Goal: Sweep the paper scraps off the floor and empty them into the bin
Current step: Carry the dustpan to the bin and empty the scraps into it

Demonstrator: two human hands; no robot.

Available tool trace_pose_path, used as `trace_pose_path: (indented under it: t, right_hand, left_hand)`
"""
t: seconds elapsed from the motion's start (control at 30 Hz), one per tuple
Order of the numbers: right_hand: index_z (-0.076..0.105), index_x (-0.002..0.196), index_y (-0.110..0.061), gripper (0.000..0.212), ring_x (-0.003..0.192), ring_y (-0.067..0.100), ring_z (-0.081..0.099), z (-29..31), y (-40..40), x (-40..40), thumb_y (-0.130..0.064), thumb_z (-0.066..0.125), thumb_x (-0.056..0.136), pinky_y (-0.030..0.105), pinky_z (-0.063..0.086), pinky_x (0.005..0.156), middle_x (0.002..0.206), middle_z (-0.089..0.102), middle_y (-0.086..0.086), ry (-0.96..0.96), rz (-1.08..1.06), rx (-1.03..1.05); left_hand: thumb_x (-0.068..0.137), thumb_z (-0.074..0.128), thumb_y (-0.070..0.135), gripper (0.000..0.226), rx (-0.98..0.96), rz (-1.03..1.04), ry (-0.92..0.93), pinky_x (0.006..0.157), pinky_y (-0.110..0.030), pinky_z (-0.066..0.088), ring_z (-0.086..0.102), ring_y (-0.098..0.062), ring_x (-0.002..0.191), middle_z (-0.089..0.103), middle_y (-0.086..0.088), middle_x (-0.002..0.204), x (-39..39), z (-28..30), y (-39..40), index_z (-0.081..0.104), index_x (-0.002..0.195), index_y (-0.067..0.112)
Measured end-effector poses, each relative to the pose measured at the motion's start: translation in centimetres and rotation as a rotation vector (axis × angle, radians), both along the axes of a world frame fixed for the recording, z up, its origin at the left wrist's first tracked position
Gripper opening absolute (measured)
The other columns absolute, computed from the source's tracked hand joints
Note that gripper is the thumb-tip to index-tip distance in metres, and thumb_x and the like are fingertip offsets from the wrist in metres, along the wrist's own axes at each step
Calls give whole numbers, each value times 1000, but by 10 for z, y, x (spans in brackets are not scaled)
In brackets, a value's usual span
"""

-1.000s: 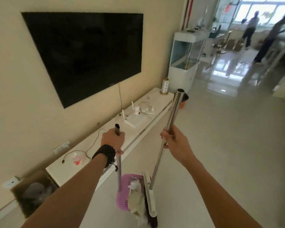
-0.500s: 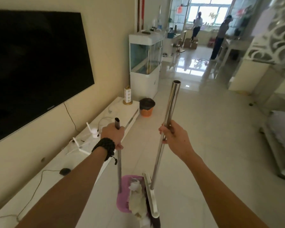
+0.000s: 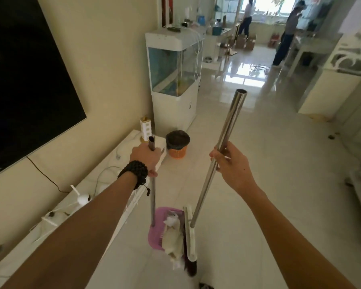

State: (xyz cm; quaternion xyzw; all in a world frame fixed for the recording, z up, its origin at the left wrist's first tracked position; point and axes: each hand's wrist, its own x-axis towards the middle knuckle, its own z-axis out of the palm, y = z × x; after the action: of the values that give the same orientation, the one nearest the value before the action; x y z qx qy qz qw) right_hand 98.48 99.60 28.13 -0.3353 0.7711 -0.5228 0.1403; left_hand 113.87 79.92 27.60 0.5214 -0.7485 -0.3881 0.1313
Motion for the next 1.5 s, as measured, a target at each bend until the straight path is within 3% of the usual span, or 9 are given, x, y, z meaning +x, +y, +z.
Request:
trace_pose_path:
  t: [0.07,0.17,0.33,0.53,0.7,0.93,1.13,1.33,1.5]
  right_hand:
    - [61,104,-19,15,92,20,69,1,-31,-50,-31,60,95,49,58,85,97,71,-1,8,11,-13]
    - [60,106,-19,16,91,18,68,7,-77,-120,-31,59,95,48,58,86,97,70,-1,30,48,-11]
    - [59,105,-18,14,88,18,68,27,-158,-226,-28,58,95,48,57,85,95,70,0,65,73,-27]
    - [58,106,-18,13,90,17,67,29,-267,-345,-27,58,96,45,58,85,98,69,0,111,95,-65]
    - [55,108,-18,14,95,17,67,19,-367,-440,-27,57,97,45,58,88,102,69,1,133,116,-54]
    - [51,118,-13,22,86,16,66,15,-485,-549,-24,54,99,39,60,80,100,65,4,200,201,-5]
    - [53,110,-15,16,84,26,65,-11,-593,-642,-22,57,97,45,57,75,95,66,9,177,295,-31]
    - [58,112,-13,20,85,17,64,-41,-668,-710,-25,60,95,39,56,80,94,66,2,152,362,-23]
    - [59,102,-8,16,78,17,64,-55,-707,-743,-22,61,94,30,53,72,85,66,3,148,415,-62]
  left_hand:
    - [98,50,31,28,12,43,-1,59,-29,63,74,-33,66,76,-20,93,-40,0,-29,58,80,11]
    - [93,53,36,30,35,119,28,83,-48,65,77,-41,84,77,-23,91,-97,-3,-73,60,79,11]
    - [99,50,30,28,87,239,93,70,-46,68,77,-38,71,74,-18,82,-182,21,-132,61,96,5]
    - [96,55,29,24,77,346,164,72,-53,67,79,-39,74,75,-20,62,-286,11,-250,58,79,12]
    - [93,51,25,23,64,367,177,78,-48,66,77,-41,76,78,-21,88,-372,0,-344,63,83,8]
    - [89,48,29,21,64,475,201,83,-46,65,77,-41,80,77,-24,87,-467,-16,-433,53,74,15]
    - [98,51,19,20,25,650,176,30,-8,37,58,-14,46,57,-6,76,-541,-51,-500,50,82,8]
    - [99,53,21,17,48,780,211,35,-15,51,70,-22,53,73,-21,96,-602,-83,-550,57,99,5]
    - [100,55,18,20,-17,815,142,43,-15,51,61,-2,38,59,-3,64,-638,-101,-571,58,87,4]
